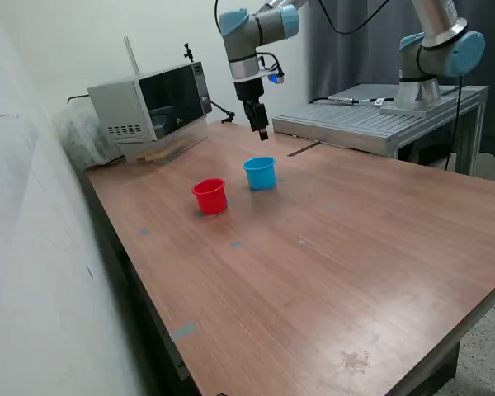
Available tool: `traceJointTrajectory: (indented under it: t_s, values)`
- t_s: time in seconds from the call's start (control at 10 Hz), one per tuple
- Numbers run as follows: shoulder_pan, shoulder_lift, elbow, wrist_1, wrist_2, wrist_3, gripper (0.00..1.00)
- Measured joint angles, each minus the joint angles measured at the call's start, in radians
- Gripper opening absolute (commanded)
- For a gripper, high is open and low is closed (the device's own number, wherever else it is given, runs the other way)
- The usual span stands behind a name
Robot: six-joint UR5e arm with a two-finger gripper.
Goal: Place red objects in the red bin, and blue objects in the blue bin.
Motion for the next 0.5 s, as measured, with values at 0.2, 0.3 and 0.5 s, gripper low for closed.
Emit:
traceJointTrajectory:
  t_s: [0.2,0.3,0.5]
  values:
    - [0.059,-0.162,-0.004,0.164,0.0,0.008,1.0]
    - [0.092,-0.246,-0.007,0.244,0.001,0.01,1.0]
    - [0.162,-0.376,-0.023,0.394,0.007,0.026,1.0]
